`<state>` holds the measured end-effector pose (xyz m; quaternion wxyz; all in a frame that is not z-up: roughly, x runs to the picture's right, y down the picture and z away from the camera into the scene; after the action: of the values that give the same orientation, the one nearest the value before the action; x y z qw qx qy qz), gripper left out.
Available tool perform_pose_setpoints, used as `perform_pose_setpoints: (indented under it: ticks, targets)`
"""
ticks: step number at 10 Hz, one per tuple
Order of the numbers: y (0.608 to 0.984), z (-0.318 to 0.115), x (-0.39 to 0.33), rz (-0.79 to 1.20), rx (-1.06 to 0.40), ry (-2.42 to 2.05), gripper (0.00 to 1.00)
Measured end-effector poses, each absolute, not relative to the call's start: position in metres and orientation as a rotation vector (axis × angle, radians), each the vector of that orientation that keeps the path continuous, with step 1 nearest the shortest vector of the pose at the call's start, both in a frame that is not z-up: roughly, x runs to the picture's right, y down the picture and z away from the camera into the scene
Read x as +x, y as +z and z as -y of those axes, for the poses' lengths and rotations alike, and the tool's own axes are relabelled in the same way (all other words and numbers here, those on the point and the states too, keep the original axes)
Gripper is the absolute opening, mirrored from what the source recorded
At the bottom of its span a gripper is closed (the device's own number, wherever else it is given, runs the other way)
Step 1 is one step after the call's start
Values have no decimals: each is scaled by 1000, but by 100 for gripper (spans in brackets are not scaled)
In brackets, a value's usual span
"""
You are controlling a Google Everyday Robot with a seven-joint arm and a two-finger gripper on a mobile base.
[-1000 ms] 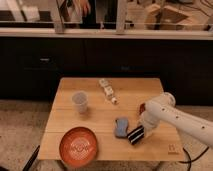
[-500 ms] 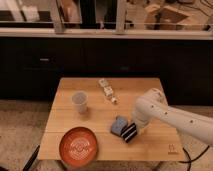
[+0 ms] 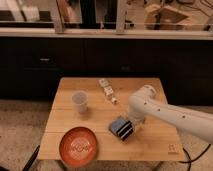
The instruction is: Place the eraser on the white sponge
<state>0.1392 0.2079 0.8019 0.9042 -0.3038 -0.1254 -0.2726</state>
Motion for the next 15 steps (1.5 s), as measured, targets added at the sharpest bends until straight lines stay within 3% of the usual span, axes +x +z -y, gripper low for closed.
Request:
perform_pose_setpoints:
  ticks: [15]
  targets:
    - [810, -182, 97, 321, -616, -701, 0]
